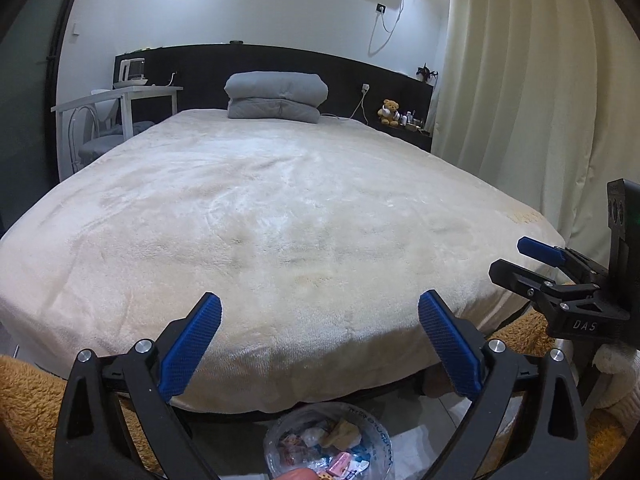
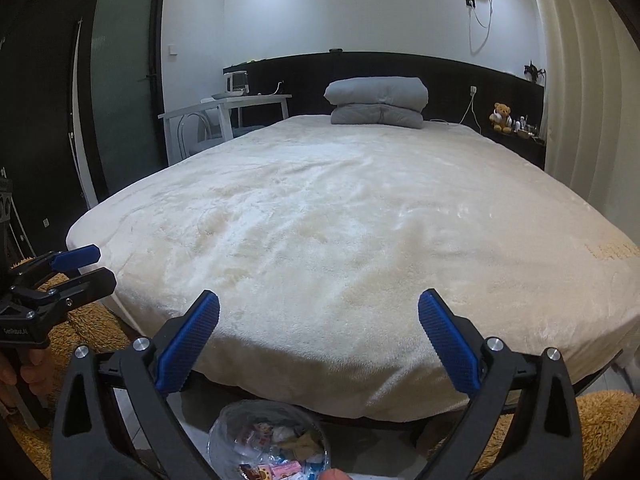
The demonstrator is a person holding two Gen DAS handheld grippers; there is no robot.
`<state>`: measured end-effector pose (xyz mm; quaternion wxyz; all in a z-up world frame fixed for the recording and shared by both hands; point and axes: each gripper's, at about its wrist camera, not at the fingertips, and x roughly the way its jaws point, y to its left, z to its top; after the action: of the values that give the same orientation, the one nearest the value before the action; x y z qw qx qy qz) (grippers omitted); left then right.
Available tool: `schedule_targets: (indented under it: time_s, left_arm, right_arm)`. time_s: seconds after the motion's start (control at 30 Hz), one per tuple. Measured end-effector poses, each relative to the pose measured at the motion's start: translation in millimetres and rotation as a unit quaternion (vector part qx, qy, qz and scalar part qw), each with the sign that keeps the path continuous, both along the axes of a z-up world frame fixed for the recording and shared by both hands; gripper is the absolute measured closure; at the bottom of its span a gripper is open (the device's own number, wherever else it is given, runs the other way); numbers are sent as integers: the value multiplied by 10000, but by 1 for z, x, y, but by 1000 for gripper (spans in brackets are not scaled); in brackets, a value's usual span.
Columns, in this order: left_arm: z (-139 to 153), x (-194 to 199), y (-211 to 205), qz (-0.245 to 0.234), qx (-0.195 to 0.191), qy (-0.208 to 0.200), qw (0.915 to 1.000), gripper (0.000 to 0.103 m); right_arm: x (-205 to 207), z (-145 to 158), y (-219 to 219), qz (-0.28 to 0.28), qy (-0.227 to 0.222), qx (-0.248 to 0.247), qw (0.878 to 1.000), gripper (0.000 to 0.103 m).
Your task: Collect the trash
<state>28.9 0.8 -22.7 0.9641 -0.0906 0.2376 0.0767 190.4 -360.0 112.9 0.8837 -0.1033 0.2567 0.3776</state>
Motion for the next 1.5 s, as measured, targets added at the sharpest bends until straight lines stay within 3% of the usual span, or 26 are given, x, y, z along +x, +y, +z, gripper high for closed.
schedule_targets:
  time_s: [0.5, 1.5]
  left_arm:
    - [4, -6, -3, 144, 355, -239, 9990, 6]
    - [7, -6, -5, 158, 424, -353, 9984, 6]
  right_arm:
    - [-9, 0, 7, 65, -290, -94, 9995, 5]
    - [-6, -2, 7, -113, -265, -90, 9995, 5]
